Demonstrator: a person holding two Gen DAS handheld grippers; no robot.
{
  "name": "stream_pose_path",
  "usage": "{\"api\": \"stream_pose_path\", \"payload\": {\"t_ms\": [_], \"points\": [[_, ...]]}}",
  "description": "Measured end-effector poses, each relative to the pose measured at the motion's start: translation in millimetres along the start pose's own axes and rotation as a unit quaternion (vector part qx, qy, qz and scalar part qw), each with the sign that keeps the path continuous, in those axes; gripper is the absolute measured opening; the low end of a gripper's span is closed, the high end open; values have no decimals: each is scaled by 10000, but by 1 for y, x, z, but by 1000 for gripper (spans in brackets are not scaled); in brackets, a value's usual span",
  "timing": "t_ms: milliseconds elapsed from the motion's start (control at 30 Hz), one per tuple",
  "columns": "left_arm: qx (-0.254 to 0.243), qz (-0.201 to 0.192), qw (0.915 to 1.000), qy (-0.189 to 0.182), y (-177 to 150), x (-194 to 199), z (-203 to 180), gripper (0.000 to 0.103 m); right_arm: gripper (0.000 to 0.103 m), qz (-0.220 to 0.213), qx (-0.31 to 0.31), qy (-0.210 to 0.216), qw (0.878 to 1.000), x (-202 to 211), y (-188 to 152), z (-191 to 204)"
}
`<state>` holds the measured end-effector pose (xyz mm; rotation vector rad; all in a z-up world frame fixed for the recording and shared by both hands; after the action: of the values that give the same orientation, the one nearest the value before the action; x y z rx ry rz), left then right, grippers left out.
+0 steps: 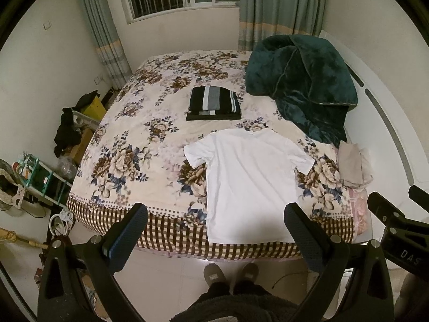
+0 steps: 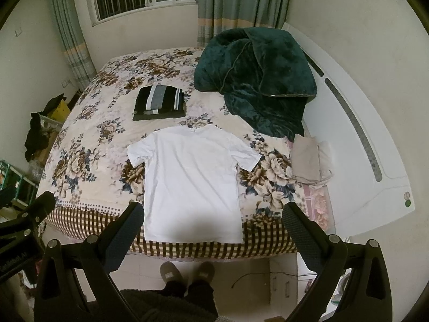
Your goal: Fold small clothes
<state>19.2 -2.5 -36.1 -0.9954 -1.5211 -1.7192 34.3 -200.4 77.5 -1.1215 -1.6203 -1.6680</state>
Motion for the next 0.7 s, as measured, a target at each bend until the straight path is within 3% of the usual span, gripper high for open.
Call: {"api": "stream_pose_path", "payload": {"t_ms": [700], "points": [[72, -58, 10000, -31, 7, 3, -6, 103, 103, -36, 28, 65, 10000, 10, 11, -6]]}}
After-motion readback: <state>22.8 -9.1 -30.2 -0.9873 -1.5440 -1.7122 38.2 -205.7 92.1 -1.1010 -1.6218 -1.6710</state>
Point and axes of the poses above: each gripper's, at about its wrist camera, not at the fingertips, and x roughly against the way its jaws point, z to its left, y to its top, the point moved 5 cm from there along -x, roughly the way its jaws point, and after that the axes turned 1 degree about -x, right-handed, at the moved point
